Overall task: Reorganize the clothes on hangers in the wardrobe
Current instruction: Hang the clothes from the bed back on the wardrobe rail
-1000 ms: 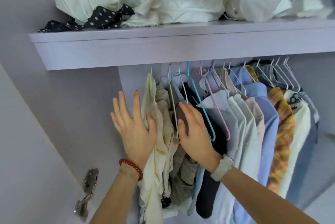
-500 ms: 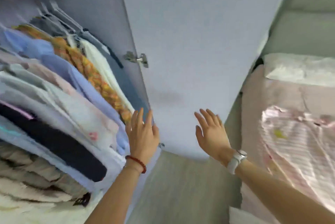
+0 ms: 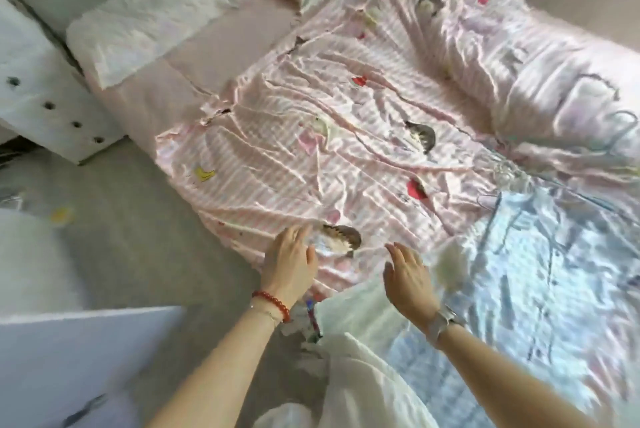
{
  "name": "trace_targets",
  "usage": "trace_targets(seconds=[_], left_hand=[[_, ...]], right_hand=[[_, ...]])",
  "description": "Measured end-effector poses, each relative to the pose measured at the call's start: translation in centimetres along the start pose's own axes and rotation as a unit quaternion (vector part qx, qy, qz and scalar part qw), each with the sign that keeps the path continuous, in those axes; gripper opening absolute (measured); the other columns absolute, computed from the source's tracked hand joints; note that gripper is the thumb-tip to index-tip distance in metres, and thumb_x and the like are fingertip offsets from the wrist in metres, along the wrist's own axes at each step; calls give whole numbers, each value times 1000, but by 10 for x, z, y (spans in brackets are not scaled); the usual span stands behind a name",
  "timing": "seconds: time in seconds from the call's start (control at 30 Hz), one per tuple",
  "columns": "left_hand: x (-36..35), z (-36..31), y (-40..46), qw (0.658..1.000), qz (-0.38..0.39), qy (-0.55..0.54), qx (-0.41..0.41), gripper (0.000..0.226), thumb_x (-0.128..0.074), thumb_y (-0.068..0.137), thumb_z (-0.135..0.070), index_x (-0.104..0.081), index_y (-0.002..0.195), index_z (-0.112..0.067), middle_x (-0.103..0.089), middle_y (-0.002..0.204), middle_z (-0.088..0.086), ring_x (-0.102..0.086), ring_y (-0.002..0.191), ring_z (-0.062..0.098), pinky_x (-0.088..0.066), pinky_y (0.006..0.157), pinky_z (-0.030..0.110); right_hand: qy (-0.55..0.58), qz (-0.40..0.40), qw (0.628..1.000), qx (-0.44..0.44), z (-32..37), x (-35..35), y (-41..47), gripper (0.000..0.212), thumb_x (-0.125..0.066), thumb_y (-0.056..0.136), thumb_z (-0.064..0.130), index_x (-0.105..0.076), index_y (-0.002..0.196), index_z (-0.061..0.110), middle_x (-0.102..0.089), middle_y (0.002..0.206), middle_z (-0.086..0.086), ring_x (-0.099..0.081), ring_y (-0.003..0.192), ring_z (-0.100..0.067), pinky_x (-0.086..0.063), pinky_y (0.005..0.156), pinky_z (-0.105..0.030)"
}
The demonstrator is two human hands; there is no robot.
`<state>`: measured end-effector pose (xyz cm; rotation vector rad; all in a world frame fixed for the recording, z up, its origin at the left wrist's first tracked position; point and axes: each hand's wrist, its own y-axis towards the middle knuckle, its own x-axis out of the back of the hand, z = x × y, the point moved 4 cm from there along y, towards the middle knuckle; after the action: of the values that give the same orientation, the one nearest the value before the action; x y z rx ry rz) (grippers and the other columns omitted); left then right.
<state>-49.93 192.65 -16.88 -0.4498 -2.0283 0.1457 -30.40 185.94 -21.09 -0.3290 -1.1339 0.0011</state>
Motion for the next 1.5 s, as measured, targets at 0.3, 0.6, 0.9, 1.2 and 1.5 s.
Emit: trace_targets(seconds=[0.3, 0.6, 0.9, 1.2, 1.5], left_hand=[[-145, -183, 103, 960, 198, 69, -185, 43, -35, 96, -20, -34, 139, -18, -33, 145, 2, -29, 132, 21, -27, 105, 34], [-271, -308, 198, 932, 200, 110, -280, 55, -36, 95, -25, -16, 145, -20, -14, 153, 6, -14, 139, 28, -25, 107, 47], [-322, -348, 217, 935, 211, 109, -265, 46, -38, 97, -36, -32, 140, -24, -34, 141, 19, -36, 128, 35, -33, 101, 43], [-199, -295, 172, 962, 10, -61, -264, 18, -54, 91, -20, -69, 100, -15, -63, 94, 8, -57, 91, 26, -31, 64, 25], [-14, -139, 123, 974, -104, -106, -170, 14, -62, 85, -4, -71, 95, -4, -64, 88, 12, -59, 86, 29, -43, 74, 31]], right_hand=[[42, -116, 943, -308, -249, 65, 7, 40, -42, 91, 11, -43, 130, 1, -47, 132, -18, -40, 123, -35, -33, 101, -42], [77, 15, 941, -329, -377, 38, 48, 56, -32, 97, 36, -10, 147, 20, -7, 155, -8, -2, 142, -27, -9, 115, -47], [134, -37, 932, -335, -377, 7, 40, 54, -29, 97, 37, -7, 146, 26, 4, 156, -1, 8, 143, -22, 1, 115, -46], [61, -406, 880, -240, -315, 115, 8, 41, -41, 87, 12, -49, 124, -3, -49, 128, -24, -45, 120, -35, -36, 99, -49], [26, -215, 976, 7, -167, 143, 61, 39, -52, 91, 14, -49, 128, 6, -57, 126, -14, -48, 122, -33, -27, 104, -53]])
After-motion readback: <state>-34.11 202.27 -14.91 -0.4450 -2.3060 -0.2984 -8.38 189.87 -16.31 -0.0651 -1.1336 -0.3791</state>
